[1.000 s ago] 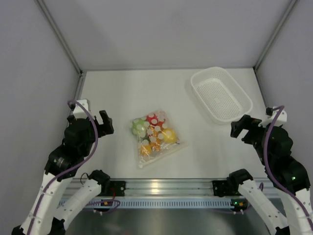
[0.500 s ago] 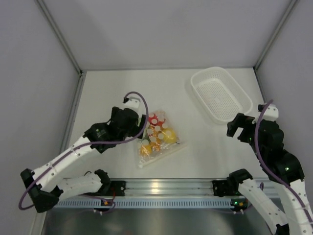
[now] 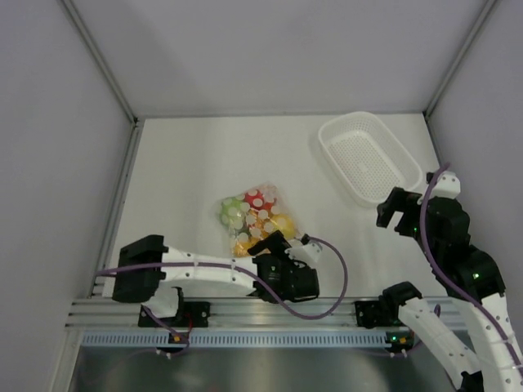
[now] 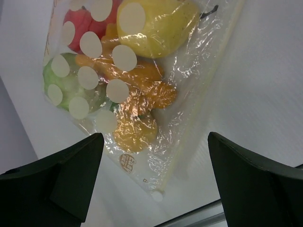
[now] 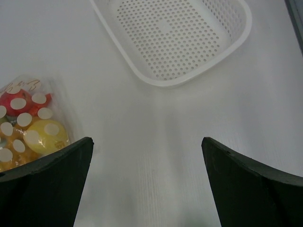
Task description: Open the zip-top bag and remove the fake food
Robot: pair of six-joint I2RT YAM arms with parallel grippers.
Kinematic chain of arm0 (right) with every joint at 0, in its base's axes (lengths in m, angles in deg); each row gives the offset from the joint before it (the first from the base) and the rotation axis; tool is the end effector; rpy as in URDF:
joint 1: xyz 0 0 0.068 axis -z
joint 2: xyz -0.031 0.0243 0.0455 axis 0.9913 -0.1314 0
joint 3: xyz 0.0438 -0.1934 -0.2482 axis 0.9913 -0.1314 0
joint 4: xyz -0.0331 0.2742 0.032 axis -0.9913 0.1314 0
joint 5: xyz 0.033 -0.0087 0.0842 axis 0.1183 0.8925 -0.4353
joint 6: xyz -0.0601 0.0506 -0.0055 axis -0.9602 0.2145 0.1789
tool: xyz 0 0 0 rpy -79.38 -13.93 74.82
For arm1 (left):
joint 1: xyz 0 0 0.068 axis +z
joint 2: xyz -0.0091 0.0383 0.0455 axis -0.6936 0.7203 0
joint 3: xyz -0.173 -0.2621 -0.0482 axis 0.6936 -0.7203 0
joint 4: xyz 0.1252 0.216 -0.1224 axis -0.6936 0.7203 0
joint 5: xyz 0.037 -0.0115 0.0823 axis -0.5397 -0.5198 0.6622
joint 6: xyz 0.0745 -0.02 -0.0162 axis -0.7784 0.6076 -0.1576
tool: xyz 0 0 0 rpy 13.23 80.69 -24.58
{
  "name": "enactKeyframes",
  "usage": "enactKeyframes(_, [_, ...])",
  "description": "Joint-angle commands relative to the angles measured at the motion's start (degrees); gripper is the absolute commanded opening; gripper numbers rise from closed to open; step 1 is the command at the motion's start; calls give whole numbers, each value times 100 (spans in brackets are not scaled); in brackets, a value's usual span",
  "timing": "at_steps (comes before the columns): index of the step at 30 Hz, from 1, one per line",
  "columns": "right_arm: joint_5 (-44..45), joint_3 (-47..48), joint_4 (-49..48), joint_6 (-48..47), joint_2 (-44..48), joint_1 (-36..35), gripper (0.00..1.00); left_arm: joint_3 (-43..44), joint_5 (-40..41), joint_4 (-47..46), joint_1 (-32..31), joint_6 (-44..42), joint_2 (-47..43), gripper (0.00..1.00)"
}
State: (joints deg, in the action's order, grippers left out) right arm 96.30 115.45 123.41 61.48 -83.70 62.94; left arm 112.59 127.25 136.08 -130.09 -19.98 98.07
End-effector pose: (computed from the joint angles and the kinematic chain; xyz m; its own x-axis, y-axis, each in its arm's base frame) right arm 0.0882 0.0094 0.3754 -0.4283 0.2113 -0.8786 0.0974 0.9774 0.1875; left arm 0.0720 -0.3086 0.2524 -0.3333 0.7445 -0.5784 0.5440 0.6530 0.5270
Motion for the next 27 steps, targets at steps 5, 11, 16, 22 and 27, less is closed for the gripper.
enactKeyframes(5, [-141, 264, -289, -120, -171, -62, 99, 241, 713, 59, -137, 420, 1280, 96])
enactKeyframes(11, [-317, 360, -439, -120, -250, -71, 99, 215, 1230, 15, -137, 728, 1913, 91])
enactKeyframes(16, [-396, 325, -465, -111, -171, -62, 99, 268, 1704, 6, -76, 948, 2554, 75])
enactKeyframes(22, [-431, 352, -404, -155, -83, -71, 99, 302, 1926, -2, 65, 1168, 2662, 36])
enactKeyframes(27, [-466, 308, -447, -216, -39, -71, 99, 741, 1882, 7, 162, 1081, 2205, 0])
